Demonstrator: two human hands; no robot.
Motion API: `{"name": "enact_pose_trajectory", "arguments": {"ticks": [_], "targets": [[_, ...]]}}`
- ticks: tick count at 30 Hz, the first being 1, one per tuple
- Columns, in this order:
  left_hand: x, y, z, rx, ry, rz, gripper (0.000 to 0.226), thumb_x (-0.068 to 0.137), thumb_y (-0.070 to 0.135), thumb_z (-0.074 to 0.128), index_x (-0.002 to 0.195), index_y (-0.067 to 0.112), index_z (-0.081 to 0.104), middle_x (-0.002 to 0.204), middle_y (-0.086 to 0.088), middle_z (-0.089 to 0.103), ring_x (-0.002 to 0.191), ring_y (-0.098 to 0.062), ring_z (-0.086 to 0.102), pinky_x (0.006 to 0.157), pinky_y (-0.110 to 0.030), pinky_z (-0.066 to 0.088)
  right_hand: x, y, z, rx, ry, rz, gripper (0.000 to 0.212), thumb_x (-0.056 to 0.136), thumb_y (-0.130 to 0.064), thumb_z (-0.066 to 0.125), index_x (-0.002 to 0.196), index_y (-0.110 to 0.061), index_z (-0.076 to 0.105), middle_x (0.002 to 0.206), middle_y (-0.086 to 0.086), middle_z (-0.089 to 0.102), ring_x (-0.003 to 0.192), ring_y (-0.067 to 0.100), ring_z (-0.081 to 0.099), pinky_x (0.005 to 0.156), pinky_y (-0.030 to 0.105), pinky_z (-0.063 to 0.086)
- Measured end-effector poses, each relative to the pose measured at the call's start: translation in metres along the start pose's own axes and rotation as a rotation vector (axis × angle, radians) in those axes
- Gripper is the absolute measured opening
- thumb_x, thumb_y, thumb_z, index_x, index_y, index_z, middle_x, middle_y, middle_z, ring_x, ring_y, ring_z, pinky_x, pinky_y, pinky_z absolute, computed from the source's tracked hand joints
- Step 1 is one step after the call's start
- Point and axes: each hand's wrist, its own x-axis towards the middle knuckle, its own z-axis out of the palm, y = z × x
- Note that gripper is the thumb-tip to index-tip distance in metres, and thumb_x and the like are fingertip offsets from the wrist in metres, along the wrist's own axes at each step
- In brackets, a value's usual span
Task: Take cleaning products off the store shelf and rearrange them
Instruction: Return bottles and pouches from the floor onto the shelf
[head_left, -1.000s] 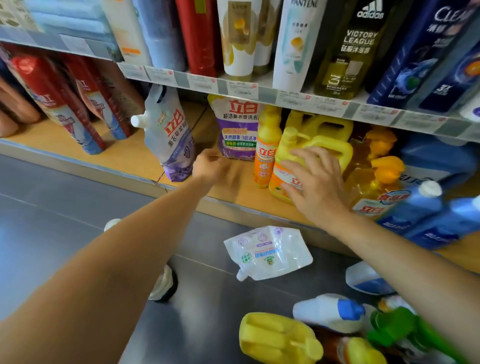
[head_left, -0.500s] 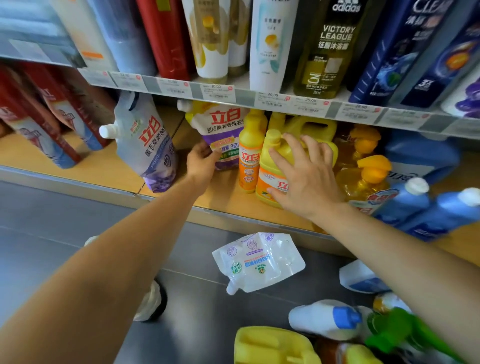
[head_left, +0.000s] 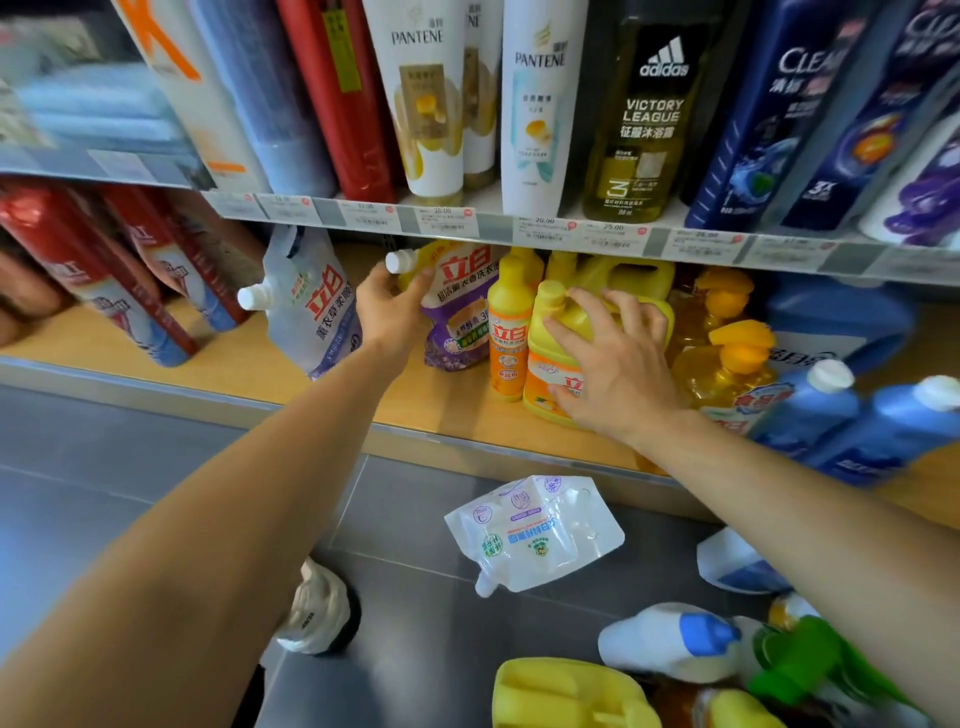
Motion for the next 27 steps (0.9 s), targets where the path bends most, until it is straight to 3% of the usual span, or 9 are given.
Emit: {"name": "enact_pose_trajectory", "arguments": {"ticks": [4,8,17,20,23,25,27], "targets": [[-0.007,0.003,-0.007,0.203,0.032,0.081,0.025,0.094,0.029,0.071,0.111,0.01,0.072,0.094,0.006,0.074,0.096,-0.014,0.073,0.078,-0.03,0.062,0.001,0.002,-0.001,0.001,-0.033,0.002,0.08,0.064,-0.052,0.083,0.135,-0.03,0.056,0.151,0.008,0.039,0.134,0.036,0.033,0.104,0.051,0.026],[-0.028,0.01,-0.021,0.363,0.108,0.134,0.017,0.093,0.041,0.07,0.095,0.024,0.068,0.084,0.013,0.071,0.084,-0.006,0.07,0.079,-0.044,0.062,0.001,0.003,-0.003,-0.002,-0.085,-0.003,0.084,0.064,-0.055,0.08,0.139,-0.032,0.051,0.154,0.006,0.033,0.135,0.034,0.026,0.104,0.05,0.02],[-0.069,0.062,-0.057,0.524,0.116,0.154,0.041,0.091,0.05,0.069,0.091,0.009,0.065,0.084,-0.004,0.072,0.082,-0.024,0.072,0.07,-0.054,0.059,0.006,0.005,-0.019,0.008,-0.26,-0.003,0.094,0.066,-0.071,0.07,0.148,-0.037,0.037,0.159,0.003,0.018,0.139,0.033,0.015,0.109,0.049,0.019],[-0.089,0.083,-0.07,0.499,0.085,0.178,0.041,0.09,0.046,0.072,0.085,0.006,0.063,0.079,-0.003,0.072,0.077,-0.021,0.073,0.064,-0.049,0.061,0.007,0.005,-0.029,0.049,-0.36,0.008,0.095,0.069,-0.075,0.067,0.151,-0.04,0.032,0.164,0.0,0.009,0.145,0.032,0.009,0.116,0.05,0.018],[-0.116,0.106,-0.087,0.47,0.073,0.216,0.036,0.089,0.043,0.073,0.081,0.01,0.064,0.076,0.002,0.073,0.074,-0.016,0.074,0.057,-0.036,0.06,0.01,0.006,-0.05,0.248,-0.499,0.081,0.095,0.076,-0.071,0.069,0.155,-0.038,0.029,0.168,-0.006,0.004,0.152,0.029,0.002,0.121,0.049,0.01],[-0.136,0.122,-0.096,0.437,0.032,0.235,0.034,0.091,0.04,0.073,0.084,0.008,0.066,0.079,0.0,0.074,0.075,-0.016,0.075,0.06,-0.039,0.061,0.011,0.005,-0.07,0.49,-0.503,0.186,0.089,0.08,-0.062,0.073,0.155,-0.033,0.034,0.167,-0.003,0.016,0.153,0.028,0.009,0.122,0.045,0.014],[-0.156,0.136,-0.101,0.401,-0.035,0.263,0.029,0.091,0.037,0.072,0.083,0.01,0.065,0.08,-0.001,0.075,0.075,-0.016,0.075,0.06,-0.041,0.061,0.005,0.001,-0.09,0.685,-0.404,0.319,0.078,0.083,-0.054,0.074,0.15,-0.029,0.044,0.159,0.006,0.037,0.148,0.03,0.027,0.117,0.04,0.026]]}}
